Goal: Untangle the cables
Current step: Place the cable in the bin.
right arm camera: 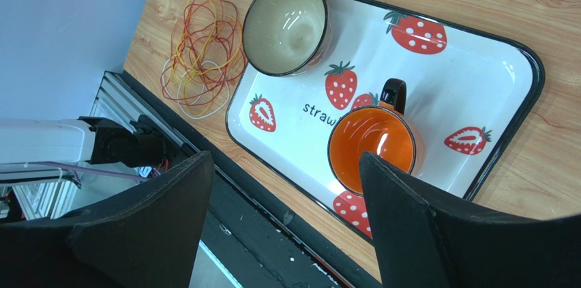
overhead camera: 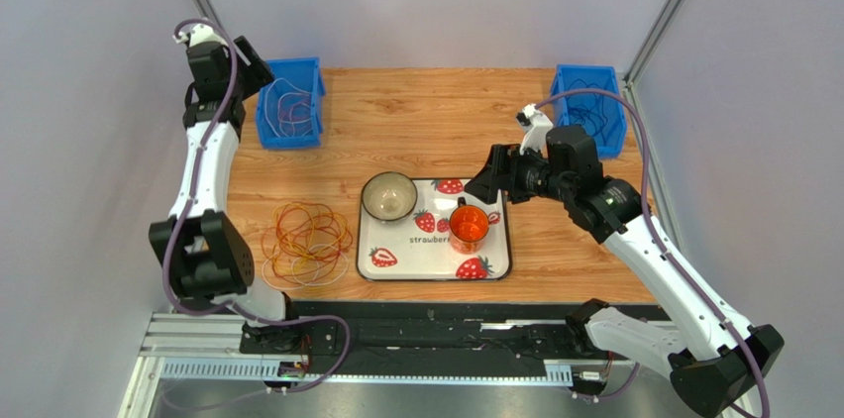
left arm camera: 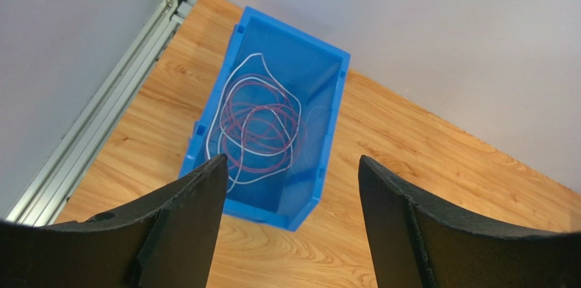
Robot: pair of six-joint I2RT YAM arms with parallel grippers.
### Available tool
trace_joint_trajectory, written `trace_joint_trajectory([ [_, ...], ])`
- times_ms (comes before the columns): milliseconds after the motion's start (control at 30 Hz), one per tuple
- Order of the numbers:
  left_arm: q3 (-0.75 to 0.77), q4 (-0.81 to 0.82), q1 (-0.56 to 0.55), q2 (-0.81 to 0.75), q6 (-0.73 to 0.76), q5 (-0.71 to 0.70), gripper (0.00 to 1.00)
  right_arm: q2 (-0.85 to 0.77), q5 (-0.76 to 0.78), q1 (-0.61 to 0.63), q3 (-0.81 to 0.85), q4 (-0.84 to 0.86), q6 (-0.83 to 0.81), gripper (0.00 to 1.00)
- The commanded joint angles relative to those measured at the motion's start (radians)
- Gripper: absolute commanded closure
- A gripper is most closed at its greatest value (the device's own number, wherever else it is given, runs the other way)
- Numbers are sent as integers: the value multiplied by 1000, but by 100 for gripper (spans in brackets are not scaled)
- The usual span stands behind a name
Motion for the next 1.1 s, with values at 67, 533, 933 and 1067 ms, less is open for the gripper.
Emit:
trace_joint_trajectory([
  [67, -196, -128, -28, -236, -11, -89, 22, -28, -31, 8, -2, 54, 19, 18],
  [533, -597, -354, -189, -622, -86, -136, 28, -26, -51, 77, -67, 124, 75, 18],
  [933, -813, -388, -315, -729, -200, -203, 35, -35, -48, 108, -93, 135, 98, 18],
  [1067, -846, -379, -315, -724, -189, -216, 35, -31, -48, 107, -96, 135, 96, 18],
])
